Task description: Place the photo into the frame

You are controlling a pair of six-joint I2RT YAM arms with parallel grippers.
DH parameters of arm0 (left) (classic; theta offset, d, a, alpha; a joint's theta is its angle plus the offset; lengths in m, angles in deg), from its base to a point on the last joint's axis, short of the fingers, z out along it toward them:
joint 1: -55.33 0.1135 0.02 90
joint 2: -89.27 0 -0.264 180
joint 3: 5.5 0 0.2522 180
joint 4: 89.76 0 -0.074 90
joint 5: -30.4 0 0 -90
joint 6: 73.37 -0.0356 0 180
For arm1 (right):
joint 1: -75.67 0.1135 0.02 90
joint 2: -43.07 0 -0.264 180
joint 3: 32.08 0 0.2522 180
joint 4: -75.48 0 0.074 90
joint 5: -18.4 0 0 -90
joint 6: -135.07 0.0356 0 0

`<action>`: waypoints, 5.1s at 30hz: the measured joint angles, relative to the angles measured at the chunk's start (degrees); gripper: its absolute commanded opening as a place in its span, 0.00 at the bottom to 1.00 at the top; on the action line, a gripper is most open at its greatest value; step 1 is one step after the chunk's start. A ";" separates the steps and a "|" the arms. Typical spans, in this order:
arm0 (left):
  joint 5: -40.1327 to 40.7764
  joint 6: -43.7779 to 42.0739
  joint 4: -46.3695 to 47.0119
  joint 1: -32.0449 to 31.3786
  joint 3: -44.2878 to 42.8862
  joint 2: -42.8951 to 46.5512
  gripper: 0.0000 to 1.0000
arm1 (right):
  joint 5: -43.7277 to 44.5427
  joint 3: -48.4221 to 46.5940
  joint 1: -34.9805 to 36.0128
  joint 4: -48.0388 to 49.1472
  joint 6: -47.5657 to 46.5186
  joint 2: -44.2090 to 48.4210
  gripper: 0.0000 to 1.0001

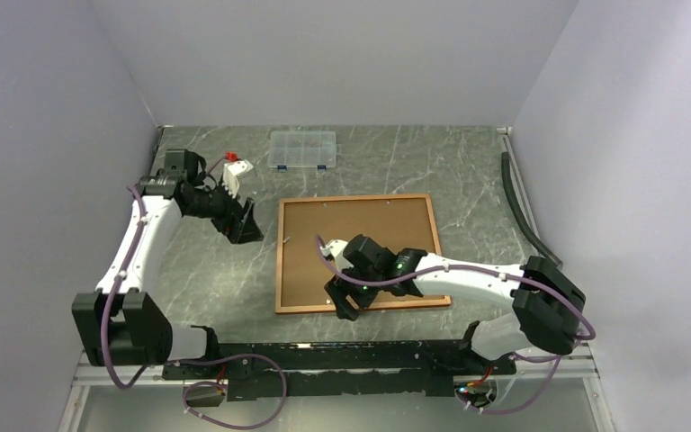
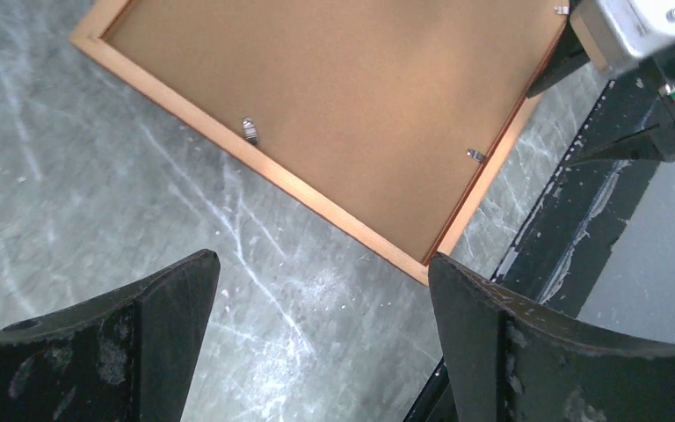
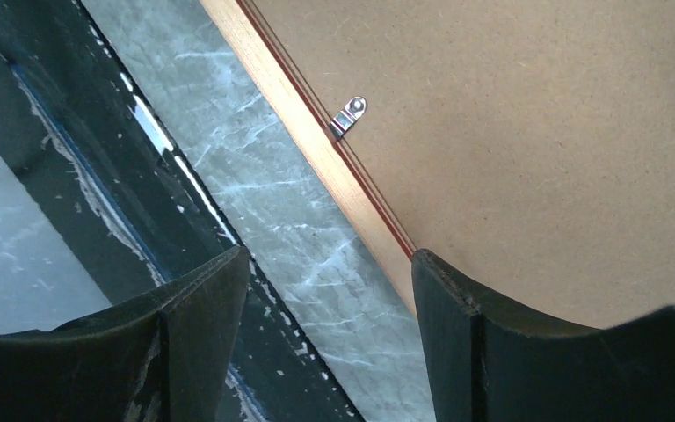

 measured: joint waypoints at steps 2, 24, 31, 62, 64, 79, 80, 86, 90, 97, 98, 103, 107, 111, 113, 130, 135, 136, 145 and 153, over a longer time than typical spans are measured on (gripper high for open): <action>0.90 0.94 0.02 0.57 0.00 2.34 0.95 | 1.62 0.50 1.62 0.52 -1.11 0.22 0.69; 4.72 6.88 3.72 1.60 4.85 19.47 0.95 | 18.18 -1.84 11.28 5.05 -9.81 -9.31 0.13; 0.70 -11.78 -2.84 1.60 14.23 28.11 0.95 | 16.61 -7.26 11.98 1.40 -12.17 -10.73 0.07; -1.66 -66.73 -0.42 0.22 17.59 32.68 0.47 | -5.22 -45.05 4.09 -22.40 -9.29 -11.67 0.29; -0.94 -66.77 -2.12 -0.81 15.67 31.43 0.19 | -4.96 -46.05 3.98 -22.97 -9.25 -11.67 0.35; -1.01 -61.07 -7.52 -3.06 8.26 27.89 0.03 | 1.46 -48.59 3.82 -27.91 -18.58 -8.00 0.70; -1.03 -60.70 -7.76 -3.13 7.61 27.36 0.03 | 2.73 -48.59 3.82 -28.94 -20.09 -7.13 0.70; -1.09 -59.34 -8.28 -3.28 5.84 25.90 0.03 | 8.37 -48.43 3.82 -32.65 -26.62 -4.13 0.71; -1.20 -58.27 -9.01 -3.32 4.00 24.37 0.03 | 12.57 -47.01 3.82 -32.87 -29.51 -4.17 0.65; -1.97 -54.53 -8.52 -3.37 2.01 22.25 0.21 | 17.46 -46.23 3.74 -32.83 -31.61 -6.12 0.38; -2.05 -53.88 -8.33 -3.37 1.70 21.97 0.32 | 17.42 -46.47 3.58 -32.85 -31.65 -6.38 0.33; -3.04 -48.17 -4.70 -3.08 0.33 21.18 0.93 | 13.92 -51.36 1.68 -34.77 -33.55 -8.79 0.20; -4.04 -43.80 -3.39 -3.13 -0.98 21.03 0.95 | 11.80 -57.59 0.48 -37.05 -30.45 -11.13 0.21; -4.17 -37.38 -1.90 -3.04 -3.50 21.00 0.95 | 8.41 -62.58 -0.39 -38.69 -26.99 -13.14 0.21; -4.15 -32.98 -1.11 -2.97 -4.92 20.87 0.95 | 5.64 -65.51 -1.38 -39.69 -24.61 -14.45 0.18; 8.72 2.38 1.40 -1.60 -15.26 11.58 0.95 | -15.15 -47.69 -35.26 -20.37 5.95 -12.59 0.08; 10.67 4.96 1.60 -1.46 -14.99 12.00 0.95 | -15.39 -34.47 -42.01 -15.17 11.61 -3.91 0.08; 11.15 5.31 1.62 -1.42 -14.99 11.89 0.95 | -15.50 -31.95 -43.25 -14.21 12.66 -2.21 0.08; 14.53 8.15 3.02 -0.83 -14.93 11.76 0.95 | -16.63 -10.75 -51.95 -2.78 20.48 10.78 0.11; 19.89 12.46 3.91 -0.31 -14.64 7.89 0.95 | -15.30 0.87 -53.11 9.42 26.97 13.55 0.13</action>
